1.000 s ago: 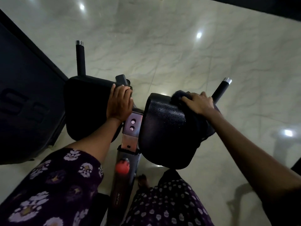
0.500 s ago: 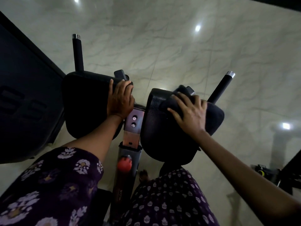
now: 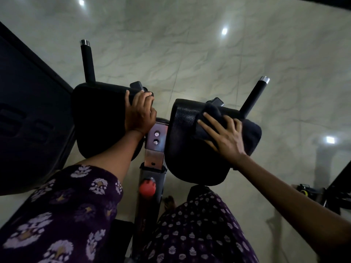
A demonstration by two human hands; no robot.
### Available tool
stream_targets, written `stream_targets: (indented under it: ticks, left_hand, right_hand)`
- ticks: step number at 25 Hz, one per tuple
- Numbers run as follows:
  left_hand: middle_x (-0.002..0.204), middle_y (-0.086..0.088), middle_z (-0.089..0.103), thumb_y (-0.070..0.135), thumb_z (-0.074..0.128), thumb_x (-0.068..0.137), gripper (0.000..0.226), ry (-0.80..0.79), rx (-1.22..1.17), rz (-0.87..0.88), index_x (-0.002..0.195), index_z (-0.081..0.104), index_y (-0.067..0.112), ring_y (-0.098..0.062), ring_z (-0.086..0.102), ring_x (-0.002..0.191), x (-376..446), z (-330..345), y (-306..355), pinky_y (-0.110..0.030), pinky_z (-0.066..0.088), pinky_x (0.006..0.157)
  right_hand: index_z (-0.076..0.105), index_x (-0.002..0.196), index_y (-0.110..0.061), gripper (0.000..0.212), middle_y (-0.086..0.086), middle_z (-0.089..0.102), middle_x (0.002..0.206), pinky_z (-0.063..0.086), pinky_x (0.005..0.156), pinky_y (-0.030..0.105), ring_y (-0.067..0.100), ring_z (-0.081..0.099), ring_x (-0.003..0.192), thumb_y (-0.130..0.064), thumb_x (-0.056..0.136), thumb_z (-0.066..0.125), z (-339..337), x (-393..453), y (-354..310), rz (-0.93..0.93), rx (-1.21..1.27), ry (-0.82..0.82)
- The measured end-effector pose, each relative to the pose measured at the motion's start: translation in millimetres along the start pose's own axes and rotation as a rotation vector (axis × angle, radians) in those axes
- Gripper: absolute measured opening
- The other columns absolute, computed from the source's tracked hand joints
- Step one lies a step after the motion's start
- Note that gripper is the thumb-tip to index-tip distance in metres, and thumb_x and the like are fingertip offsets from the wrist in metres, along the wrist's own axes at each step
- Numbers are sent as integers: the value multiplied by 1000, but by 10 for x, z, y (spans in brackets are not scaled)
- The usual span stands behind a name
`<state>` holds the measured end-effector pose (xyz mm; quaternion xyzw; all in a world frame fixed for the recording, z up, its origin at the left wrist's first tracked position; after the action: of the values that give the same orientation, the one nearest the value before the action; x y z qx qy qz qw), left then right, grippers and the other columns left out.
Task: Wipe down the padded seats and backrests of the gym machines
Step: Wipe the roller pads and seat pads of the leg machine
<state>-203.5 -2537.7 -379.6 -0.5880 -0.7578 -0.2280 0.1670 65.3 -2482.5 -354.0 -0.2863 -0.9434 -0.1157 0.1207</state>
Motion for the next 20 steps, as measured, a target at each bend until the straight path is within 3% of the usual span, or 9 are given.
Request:
stream_targets:
  ticks: [4,9,14,16,20]
  left_hand:
    - [112,-8,65,14,51,77,22,-3,-1,13,95,62,9,-28,55,111,-2,-6,-13,-60,23,106]
    - [110,-7,65,12,54,75,18,32,-47,12,91,63,9,-27,53,110,-3,-4,-5,-59,23,106]
    - [108,-7,65,9,58,72,17,53,-38,20,89,61,10,-24,51,109,1,-12,-24,-59,25,105]
    - [108,-7,65,9,57,72,16,52,-40,21,88,60,10,-25,51,109,-9,-18,-26,-58,25,105]
    - [109,-6,64,9,56,73,16,32,-39,2,88,60,10,-27,53,110,-6,-15,-13,-55,21,108]
  right_hand:
    - [51,134,-29,53,-1,49,142,32,86,43,33,37,110,-54,90,36,60,675,-476,-76,1,-52]
    - [38,142,-29,54,0,41,148,31,91,46,35,38,113,-48,92,37,36,-14,-110,-198,-22,-8]
    - [46,138,-26,51,1,44,145,40,86,49,36,37,108,-48,91,43,-51,32,85,178,-3,53]
    - [46,138,-26,54,1,45,145,37,90,49,36,36,111,-51,90,43,42,195,-188,111,-25,37]
    - [34,143,-26,57,-1,39,149,28,93,48,34,37,115,-48,90,37,202,-159,-410,-229,-82,-10]
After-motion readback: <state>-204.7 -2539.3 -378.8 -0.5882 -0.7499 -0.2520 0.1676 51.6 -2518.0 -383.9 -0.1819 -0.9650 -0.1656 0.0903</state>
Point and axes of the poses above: each hand's wrist, its own x-axis towards the middle knuckle, its own z-axis out of the palm, y = z × x, the point moved 3 cm from there along x, towards the middle knuckle
